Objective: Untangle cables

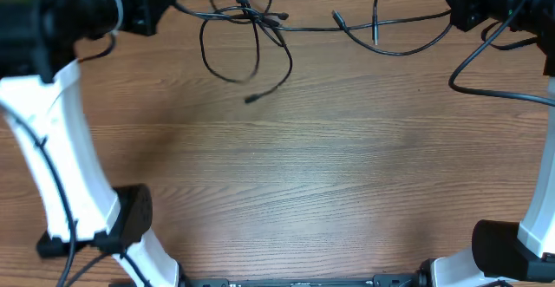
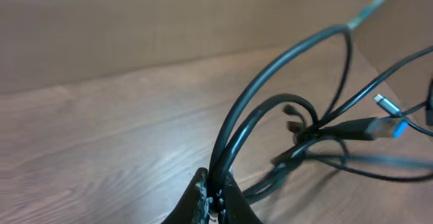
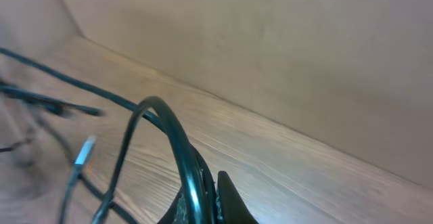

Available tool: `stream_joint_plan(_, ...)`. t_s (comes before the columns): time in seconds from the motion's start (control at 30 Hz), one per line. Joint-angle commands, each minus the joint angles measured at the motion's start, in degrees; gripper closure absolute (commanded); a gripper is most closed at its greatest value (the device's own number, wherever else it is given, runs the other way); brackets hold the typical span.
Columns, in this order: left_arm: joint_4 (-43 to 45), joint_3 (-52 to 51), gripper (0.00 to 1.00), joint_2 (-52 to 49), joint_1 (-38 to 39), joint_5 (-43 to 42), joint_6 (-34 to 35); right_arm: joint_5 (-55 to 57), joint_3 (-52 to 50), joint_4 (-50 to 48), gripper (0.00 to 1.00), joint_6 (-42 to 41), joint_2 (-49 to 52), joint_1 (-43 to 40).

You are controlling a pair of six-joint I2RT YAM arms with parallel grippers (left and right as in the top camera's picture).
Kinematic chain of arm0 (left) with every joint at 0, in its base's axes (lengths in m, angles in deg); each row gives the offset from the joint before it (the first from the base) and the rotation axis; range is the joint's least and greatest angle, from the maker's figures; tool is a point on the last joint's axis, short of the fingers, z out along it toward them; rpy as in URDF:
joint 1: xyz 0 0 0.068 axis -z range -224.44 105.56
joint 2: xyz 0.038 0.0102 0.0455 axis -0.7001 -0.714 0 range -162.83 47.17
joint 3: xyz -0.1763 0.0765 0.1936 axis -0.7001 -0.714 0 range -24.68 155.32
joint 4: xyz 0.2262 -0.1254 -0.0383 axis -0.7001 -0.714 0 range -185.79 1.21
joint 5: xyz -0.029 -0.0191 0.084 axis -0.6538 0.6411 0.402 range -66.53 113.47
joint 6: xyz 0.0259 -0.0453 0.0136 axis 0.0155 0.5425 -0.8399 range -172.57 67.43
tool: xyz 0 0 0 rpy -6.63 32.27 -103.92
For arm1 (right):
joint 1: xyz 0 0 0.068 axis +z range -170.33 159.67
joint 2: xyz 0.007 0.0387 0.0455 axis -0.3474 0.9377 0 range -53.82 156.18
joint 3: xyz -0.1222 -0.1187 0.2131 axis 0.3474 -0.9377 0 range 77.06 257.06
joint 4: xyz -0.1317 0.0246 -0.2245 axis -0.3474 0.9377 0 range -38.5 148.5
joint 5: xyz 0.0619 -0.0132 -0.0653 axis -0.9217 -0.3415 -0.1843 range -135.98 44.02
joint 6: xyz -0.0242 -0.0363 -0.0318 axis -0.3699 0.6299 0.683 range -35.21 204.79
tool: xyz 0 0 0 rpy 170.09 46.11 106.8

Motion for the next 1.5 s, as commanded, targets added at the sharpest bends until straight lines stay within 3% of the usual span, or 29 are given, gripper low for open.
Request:
stream_joint_plan(0.0,0.5,0.0,0.96,3.7,-2.4,3.3,0.8,8.5,1.4,0.4,0.96,1.0,-0.1,-2.3)
stream_joint_plan(0.27,-0.2,0.0,0.96,4.8,-10.1,0.6,0.8,10.8,1.3,0.7,0.96,-0.5,-0.1,-12.0)
stream_joint_plan(0.57,0.2,0.0,0.96,4.8,-10.7,-1.0,0.8,10.8,1.0,-0.7,0.96,-2.6,0.3,-18.2)
stream_joint_plan(0.6,0.2,0.0,0.96,4.8,-10.7,-1.0,0.8,11.0,0.9,-0.9,0.91,-3.0,0.3,-18.2)
stream_joint_plan(0.63,0.2,0.0,0.96,4.8,-10.7,-1.0,0.8,11.2,0.9,-0.9,0.60,-3.4,0.4,-18.2)
stream_joint_plan(0.67,0.2,0.0,0.96,4.8,-10.7,-1.1,0.8,11.4,0.7,-1.1,0.02,-4.6,0.5,-18.2)
stream_joint_plan(0.7,0.1,0.0,0.96,4.8,-10.7,-1.4,0.8,11.3,0.6,-1.4,0.00,-6.1,0.5,-18.2)
stream_joint_plan(0.87,0.2,0.0,0.96,4.8,-10.7,-3.2,0.8,8.5,0.6,-1.6,0.00,-7.5,0.5,-18.0)
stream_joint_plan(1.1,0.3,0.0,0.96,4.8,-9.6,-7.5,1.9,-8.6,0.6,-1.5,0.00,-7.4,0.5,-16.9)
stream_joint_plan(1.47,10.4,0.0,0.96,4.8,5.2,-4.6,9.1,-9.3,0.6,5.9,0.00,-2.9,3.4,-4.7)
